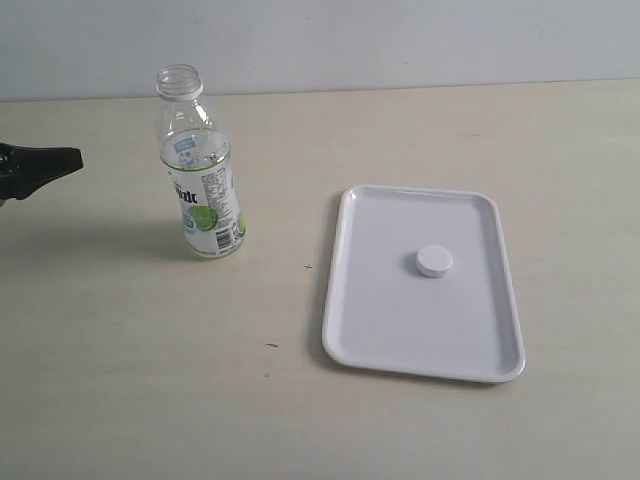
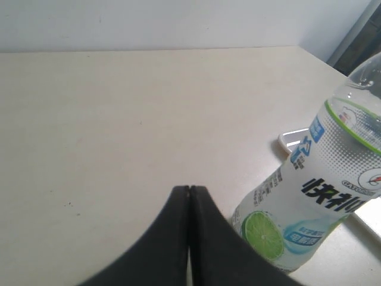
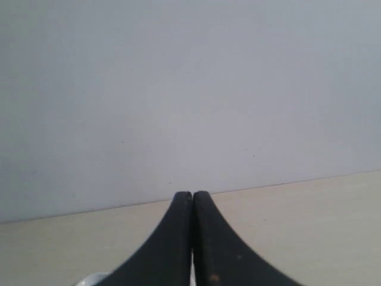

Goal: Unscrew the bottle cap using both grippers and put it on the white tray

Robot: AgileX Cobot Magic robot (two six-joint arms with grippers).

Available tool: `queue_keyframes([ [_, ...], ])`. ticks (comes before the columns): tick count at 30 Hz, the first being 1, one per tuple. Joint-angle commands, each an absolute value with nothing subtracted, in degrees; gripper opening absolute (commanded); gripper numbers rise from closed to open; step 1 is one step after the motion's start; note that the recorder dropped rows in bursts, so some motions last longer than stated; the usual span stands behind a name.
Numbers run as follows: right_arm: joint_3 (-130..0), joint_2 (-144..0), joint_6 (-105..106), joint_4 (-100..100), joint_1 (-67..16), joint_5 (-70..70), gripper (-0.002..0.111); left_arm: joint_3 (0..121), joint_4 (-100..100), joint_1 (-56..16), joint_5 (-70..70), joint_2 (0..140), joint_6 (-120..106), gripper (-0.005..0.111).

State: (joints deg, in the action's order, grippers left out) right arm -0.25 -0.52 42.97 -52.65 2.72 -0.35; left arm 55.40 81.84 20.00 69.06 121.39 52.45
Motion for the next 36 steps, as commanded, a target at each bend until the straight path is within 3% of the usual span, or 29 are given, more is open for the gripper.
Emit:
queue_keyframes([
  [1, 0.0, 0.0, 43.8, -51.6, 3.3, 0.8, 0.0, 55.4, 81.9, 20.0, 70.0, 120.7, 52.8, 0.0],
  [14, 0.0, 0.0, 42.9, -49.5, 3.3, 1.9, 0.0, 55.4, 81.9, 20.0, 70.0, 120.7, 52.8, 0.0],
  [22, 0.0, 0.0, 2.6, -8.2, 3.3, 4.6, 0.0, 55.4, 81.9, 20.0, 70.0, 120.7, 52.8, 0.0],
  [36, 0.0, 0.0, 1.2, -7.4, 3.3, 8.0, 0.0, 55.4, 81.9, 20.0, 70.0, 120.7, 52.8, 0.0],
])
